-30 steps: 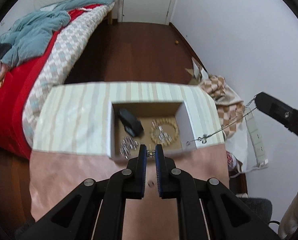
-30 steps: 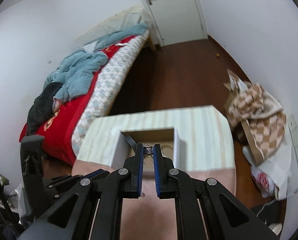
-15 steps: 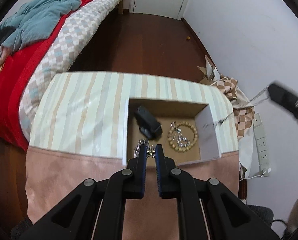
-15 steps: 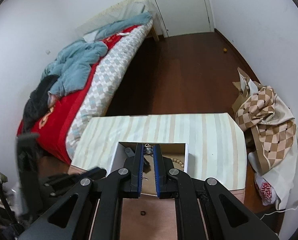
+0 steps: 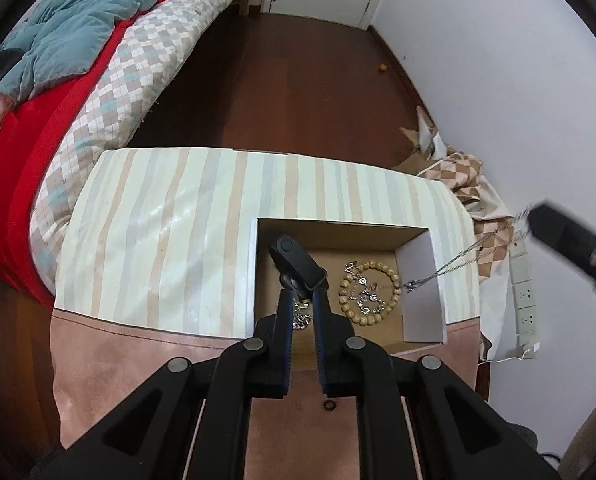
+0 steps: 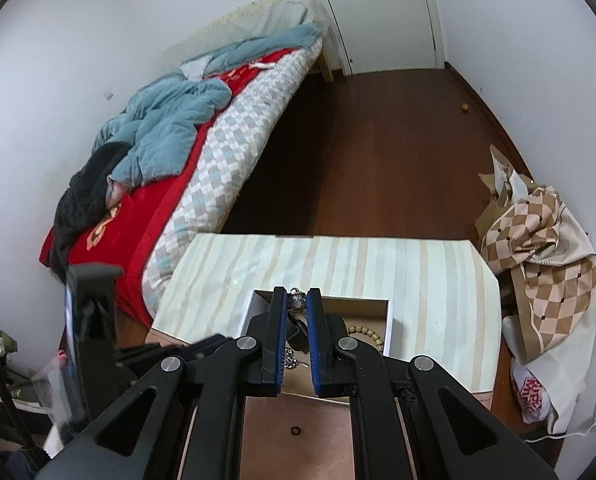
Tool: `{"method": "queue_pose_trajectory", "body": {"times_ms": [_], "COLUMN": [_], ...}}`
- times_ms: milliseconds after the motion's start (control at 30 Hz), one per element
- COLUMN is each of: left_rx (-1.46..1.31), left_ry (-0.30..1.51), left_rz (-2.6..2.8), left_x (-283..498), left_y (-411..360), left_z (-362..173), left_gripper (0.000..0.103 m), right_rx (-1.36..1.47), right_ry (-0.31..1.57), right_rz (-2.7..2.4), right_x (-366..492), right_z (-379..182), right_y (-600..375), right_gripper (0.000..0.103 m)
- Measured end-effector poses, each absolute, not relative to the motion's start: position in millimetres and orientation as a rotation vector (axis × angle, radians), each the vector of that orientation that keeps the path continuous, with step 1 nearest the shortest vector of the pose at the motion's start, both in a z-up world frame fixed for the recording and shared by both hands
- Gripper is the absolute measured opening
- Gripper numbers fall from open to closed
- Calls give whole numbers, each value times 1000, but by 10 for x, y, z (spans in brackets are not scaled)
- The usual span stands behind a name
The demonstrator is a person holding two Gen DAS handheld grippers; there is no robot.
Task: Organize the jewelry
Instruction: 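Grasp a small earring with the left tool while the right tool carries the charm chain into the box, then open both tools over the white box and release the pieces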
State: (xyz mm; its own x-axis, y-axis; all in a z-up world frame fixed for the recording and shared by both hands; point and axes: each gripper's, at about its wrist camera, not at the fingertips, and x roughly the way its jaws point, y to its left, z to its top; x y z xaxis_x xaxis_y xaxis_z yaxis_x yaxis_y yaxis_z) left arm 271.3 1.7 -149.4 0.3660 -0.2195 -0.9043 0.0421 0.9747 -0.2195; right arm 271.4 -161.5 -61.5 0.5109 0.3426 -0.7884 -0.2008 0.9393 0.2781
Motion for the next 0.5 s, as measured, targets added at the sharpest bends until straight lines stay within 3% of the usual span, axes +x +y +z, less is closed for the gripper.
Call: {"method": "queue_pose_trajectory", "body": {"times_ms": [67,100,133,167,233,267,400,467,500], "left_rx": [-164,-158,-152,-155,-161,-157,-124,-99,-79], "left_ry": [1203,1204,1201,1191,1173,1174,1183,1183,1176], "left_rz": [-144,-130,-115,-109,-99,-87,-36,-5,9], "left_x": [2765,2778,2794,2801,2791,2789,2756,2723,2690], "left_y": [14,19,27,47,94,112,165,174,170], "left_z": [-1507,-1506,-1498,-1484,-1455,-1459,-1529,-1569,-1591], "left_gripper": [22,51,90,98,98,98,98,101,101], "right_rx": [182,196,212,222,243,245,232,197,169], "right_ry": [1033,1067,1099,1128,1155,1156,1168,1172,1175], "right_rz": [339,351,351,352,338,327,283,240,212], "right_x": [2789,2829,2865,2898,2914,2901,2831,2813,2788], "right_z": [-731,-798,-867,-932,-1029,-1054,-1143,-1178,-1215], "right_y": [-1632,-1638,-1656,-1678,-1748,-1786,-1892,-1911,-1917], "right_gripper": [10,11,12,14,44,50,55,64,73]}}
